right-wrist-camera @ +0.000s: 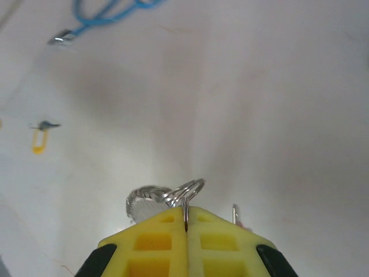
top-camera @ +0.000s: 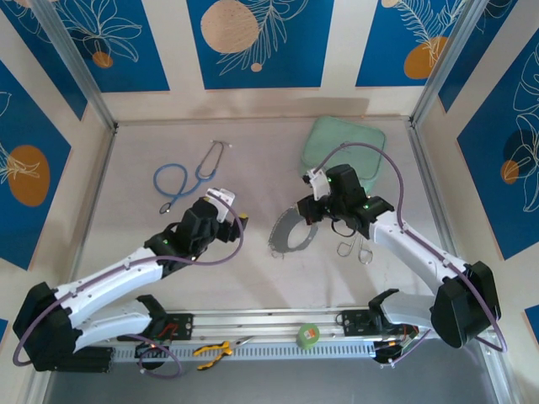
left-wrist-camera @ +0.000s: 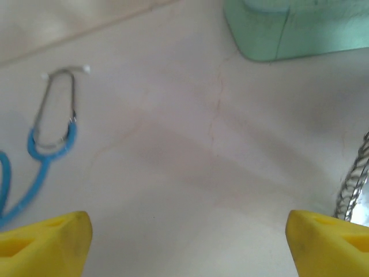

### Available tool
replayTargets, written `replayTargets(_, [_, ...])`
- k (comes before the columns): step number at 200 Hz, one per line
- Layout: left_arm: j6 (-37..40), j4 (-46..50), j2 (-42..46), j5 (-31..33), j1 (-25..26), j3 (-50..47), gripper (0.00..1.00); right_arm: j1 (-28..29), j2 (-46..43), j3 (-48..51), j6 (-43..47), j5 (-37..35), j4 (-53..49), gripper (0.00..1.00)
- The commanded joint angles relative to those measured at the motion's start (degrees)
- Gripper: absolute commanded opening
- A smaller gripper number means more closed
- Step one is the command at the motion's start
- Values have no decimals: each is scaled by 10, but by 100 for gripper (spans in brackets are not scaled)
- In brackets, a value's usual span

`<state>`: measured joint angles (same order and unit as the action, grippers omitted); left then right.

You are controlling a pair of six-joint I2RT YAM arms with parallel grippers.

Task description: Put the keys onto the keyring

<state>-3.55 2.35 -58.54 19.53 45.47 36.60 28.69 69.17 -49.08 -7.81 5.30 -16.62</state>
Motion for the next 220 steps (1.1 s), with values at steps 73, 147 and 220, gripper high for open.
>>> replayTargets(73, [346,-63,56,-304,-8,-26,76,65,-8,14,253,180,96,0])
replayTargets(147, [337,-75,13,-411,-6,-29,83,86,-11,10,261,148,92,0])
replayTargets(220, [296,-121,-10,-413,-2,-44,82,93,-16,11,249,143,101,0])
